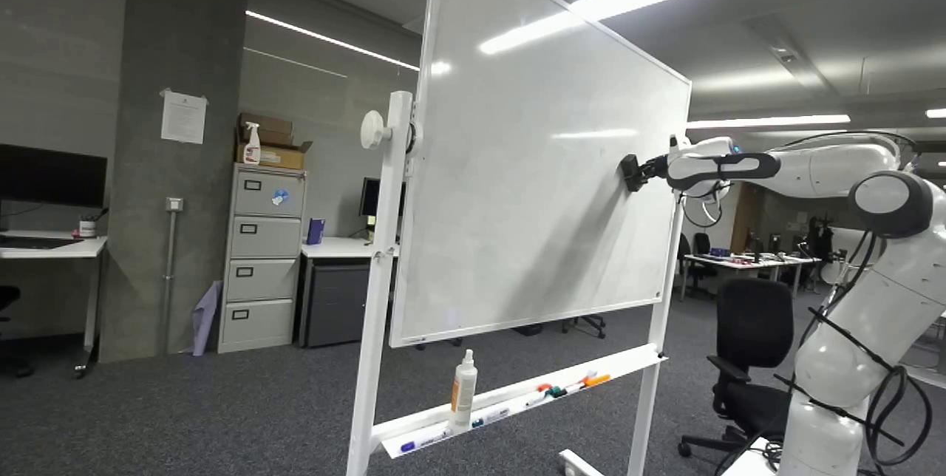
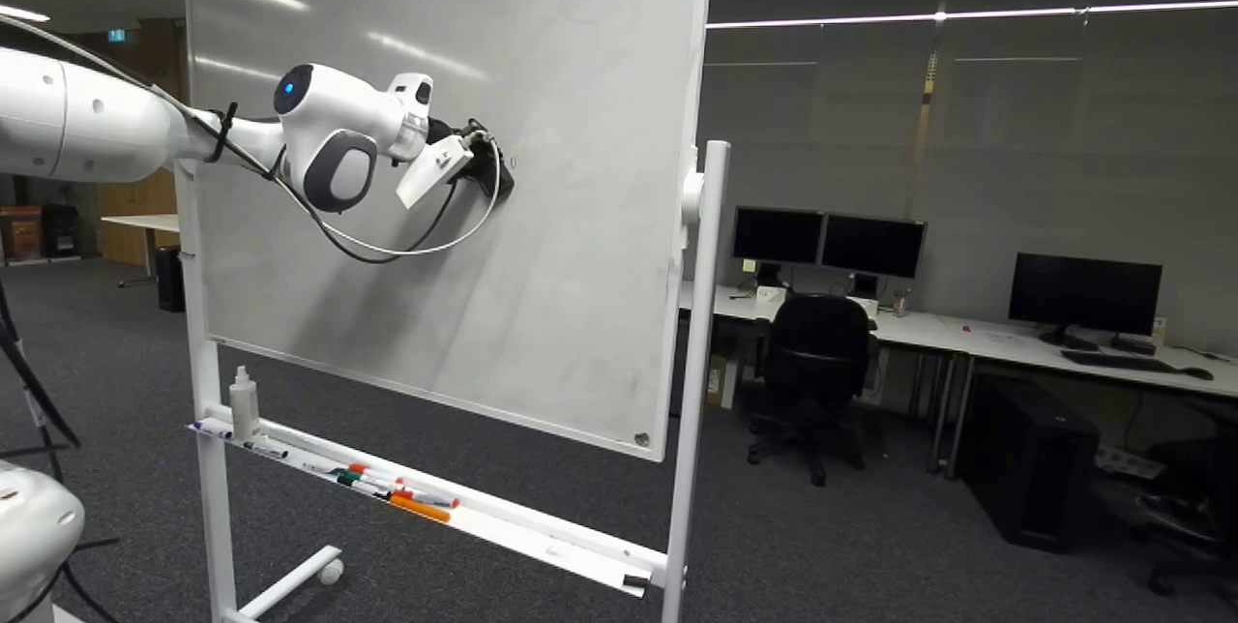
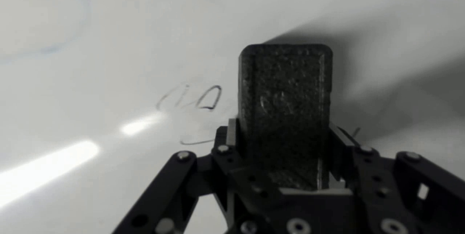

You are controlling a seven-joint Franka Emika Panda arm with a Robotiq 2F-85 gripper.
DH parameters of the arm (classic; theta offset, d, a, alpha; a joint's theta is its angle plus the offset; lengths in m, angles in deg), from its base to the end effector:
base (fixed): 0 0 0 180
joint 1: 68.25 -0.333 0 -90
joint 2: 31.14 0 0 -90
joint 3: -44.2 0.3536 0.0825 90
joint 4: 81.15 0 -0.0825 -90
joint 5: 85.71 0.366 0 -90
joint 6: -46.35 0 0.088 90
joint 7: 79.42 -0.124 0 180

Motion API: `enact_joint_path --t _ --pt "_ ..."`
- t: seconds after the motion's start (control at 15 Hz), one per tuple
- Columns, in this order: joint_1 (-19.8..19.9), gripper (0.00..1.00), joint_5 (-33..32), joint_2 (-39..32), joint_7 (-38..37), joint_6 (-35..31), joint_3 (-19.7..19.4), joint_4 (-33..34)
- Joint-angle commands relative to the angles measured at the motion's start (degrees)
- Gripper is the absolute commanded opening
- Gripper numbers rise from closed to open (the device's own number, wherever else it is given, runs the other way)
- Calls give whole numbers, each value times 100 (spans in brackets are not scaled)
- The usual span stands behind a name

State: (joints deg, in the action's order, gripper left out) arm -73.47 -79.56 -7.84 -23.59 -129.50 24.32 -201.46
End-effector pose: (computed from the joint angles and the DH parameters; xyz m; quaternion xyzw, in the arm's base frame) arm 0.4302 -0.1708 0.7744 0.7506 0.2059 0.5626 0.2787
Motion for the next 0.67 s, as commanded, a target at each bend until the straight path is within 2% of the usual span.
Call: enact_joint_path --t 0.0,0.4,0.6 --pt "-166 34 248 -665 -91 -502 -309 748" --pt "-307 34 526 -969 -93 -543 -692 1424" --pt "-390 34 589 -963 -54 -556 -745 1429"
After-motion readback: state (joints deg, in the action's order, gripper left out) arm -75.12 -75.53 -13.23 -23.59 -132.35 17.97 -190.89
